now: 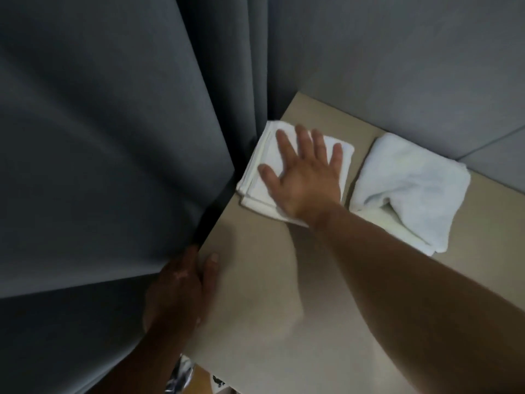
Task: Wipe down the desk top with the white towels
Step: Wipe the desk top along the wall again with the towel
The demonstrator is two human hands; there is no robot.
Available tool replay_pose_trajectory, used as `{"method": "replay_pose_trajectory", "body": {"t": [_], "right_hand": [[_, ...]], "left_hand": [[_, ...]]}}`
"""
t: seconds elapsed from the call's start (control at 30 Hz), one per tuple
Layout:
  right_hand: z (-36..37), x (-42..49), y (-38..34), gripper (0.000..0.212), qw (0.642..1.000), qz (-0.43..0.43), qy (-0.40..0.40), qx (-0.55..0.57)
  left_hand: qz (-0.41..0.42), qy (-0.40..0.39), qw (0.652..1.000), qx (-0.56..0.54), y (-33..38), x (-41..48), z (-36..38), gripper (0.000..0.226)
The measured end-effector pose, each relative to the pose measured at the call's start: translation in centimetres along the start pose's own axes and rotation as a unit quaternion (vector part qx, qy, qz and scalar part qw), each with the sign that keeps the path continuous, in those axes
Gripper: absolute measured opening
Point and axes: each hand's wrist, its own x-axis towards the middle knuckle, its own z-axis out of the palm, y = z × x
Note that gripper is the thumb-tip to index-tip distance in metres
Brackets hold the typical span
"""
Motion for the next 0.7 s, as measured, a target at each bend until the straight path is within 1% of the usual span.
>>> {"method": "replay_pose_trajectory", "body": {"t": [0.1, 0.2, 0.3, 0.37, 0.43, 0.47, 0.53, 0.6, 0.67, 0.7], "right_hand": [[-0.5, 5.0, 0.1, 0.080, 0.999, 0.040, 0.018, -0.006], [-0.8, 7.7, 0.1, 0.080, 0.997, 0.072, 0.020, -0.013], [-0.9, 7.6, -0.2, 0.079, 0.996, 0.082, 0.020, -0.013], [-0.7, 6.4, -1.0, 0.079, 0.996, 0.084, 0.019, -0.013], [-0.1, 4.2, -2.5, 0.080, 0.997, 0.069, 0.019, -0.018], [0.3, 2.8, -3.4, 0.080, 0.998, 0.057, 0.020, -0.021], [1.4, -0.6, -5.5, 0.081, 0.999, 0.036, 0.019, -0.019], [2.3, -4.0, -7.3, 0.081, 0.999, 0.034, 0.014, -0.016], [3.2, -7.3, -9.0, 0.080, 0.999, 0.033, 0.010, -0.012], [3.6, -8.9, -9.9, 0.079, 0.999, 0.031, 0.008, -0.008]], "left_hand": [[0.007, -0.007, 1.000, 0.012, -0.1, 0.0, 0.0, 0.076], [-0.016, -0.032, 0.999, 0.028, -0.2, 0.2, 0.1, 0.068], [-0.022, -0.037, 0.998, 0.034, -0.1, 0.2, 0.1, 0.062], [-0.015, -0.030, 0.999, 0.008, -0.1, 0.2, 0.0, 0.066], [0.006, -0.009, 0.999, -0.035, -0.4, -0.1, -0.1, 0.073], [0.019, 0.011, 0.998, -0.063, -0.5, -0.3, -0.2, 0.071], [0.010, 0.038, 0.988, -0.150, -0.6, -0.5, -0.5, 0.058], [-0.028, 0.061, 0.958, -0.279, -1.2, -0.3, -0.5, 0.047], [-0.053, 0.079, 0.918, -0.386, -2.4, 0.4, -0.5, 0.051], [-0.062, 0.067, 0.908, -0.408, -3.1, 0.7, -0.5, 0.053]]}}
